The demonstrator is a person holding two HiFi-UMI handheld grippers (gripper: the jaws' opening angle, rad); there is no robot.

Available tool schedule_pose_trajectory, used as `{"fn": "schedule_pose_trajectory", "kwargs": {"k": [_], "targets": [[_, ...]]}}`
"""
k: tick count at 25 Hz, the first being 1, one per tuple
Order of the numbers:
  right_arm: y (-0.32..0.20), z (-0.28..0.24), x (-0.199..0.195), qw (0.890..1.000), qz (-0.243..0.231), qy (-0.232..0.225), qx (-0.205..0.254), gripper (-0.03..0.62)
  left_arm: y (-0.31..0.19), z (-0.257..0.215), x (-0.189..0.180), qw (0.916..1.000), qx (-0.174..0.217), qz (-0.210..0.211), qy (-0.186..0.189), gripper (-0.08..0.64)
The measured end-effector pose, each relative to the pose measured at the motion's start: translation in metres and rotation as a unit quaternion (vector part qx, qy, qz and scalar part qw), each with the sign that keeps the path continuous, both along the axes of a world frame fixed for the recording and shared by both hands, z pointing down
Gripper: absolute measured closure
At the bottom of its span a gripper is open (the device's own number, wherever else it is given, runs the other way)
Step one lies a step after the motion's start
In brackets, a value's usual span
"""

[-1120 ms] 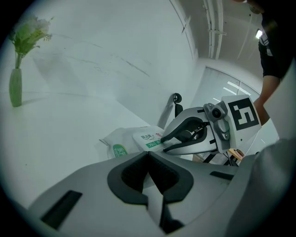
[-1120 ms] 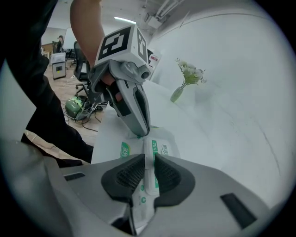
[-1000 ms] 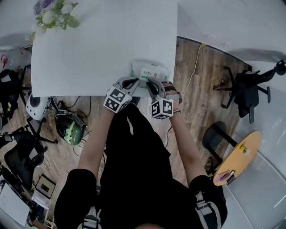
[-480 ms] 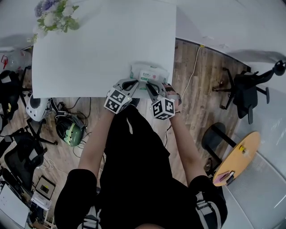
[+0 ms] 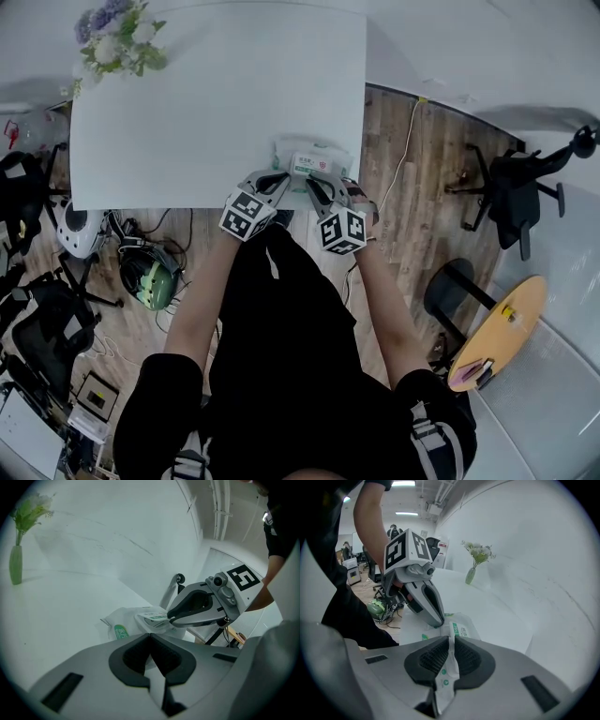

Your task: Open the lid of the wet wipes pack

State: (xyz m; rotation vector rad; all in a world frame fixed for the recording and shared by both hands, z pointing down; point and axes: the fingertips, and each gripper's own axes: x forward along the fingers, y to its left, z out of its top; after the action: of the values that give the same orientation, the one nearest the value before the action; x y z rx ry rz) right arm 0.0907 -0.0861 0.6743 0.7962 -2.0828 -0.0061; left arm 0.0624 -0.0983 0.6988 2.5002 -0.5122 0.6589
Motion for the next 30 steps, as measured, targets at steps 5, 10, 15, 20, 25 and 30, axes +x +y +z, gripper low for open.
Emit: {"fn": "schedule_pose_trajectory", "kwargs": {"k": [5,10,15,20,25,30], "targets": [[-0.006,-0.009,0.002,1.0,0.01,-0.011,0.008,0.538,-0.001,0.0,0.0,0.9998,-0.019,-0.001,-0.001,0.537],[-0.015,-0.022,0.005,0.999,0.025,-0.02,0.018,0.546,-0.002,-0.002,-0.003,0.9996,-0.028,0.003,-0.005,0.537],[-0.021,-0.031,0.01,0.999,0.041,-0.022,0.024,0.551,-0.002,-0.012,-0.01,0.9997,-0.022,0.006,-0.011,0.537],[-0.031,-0.038,0.014,0.998,0.056,-0.024,0.027,0.554,-0.015,-0.031,-0.018,0.9999,-0.01,0.002,-0.009,0.537],[-0.038,-0.041,0.015,0.997,0.072,-0.026,0.024,0.554,-0.029,-0.052,-0.021,0.9999,0.008,0.013,-0.006,0.537],[-0.049,-0.043,0.017,0.996,0.089,-0.018,0.022,0.552,-0.043,-0.066,-0.026,0.9995,0.019,0.026,-0.004,0.537]]}}
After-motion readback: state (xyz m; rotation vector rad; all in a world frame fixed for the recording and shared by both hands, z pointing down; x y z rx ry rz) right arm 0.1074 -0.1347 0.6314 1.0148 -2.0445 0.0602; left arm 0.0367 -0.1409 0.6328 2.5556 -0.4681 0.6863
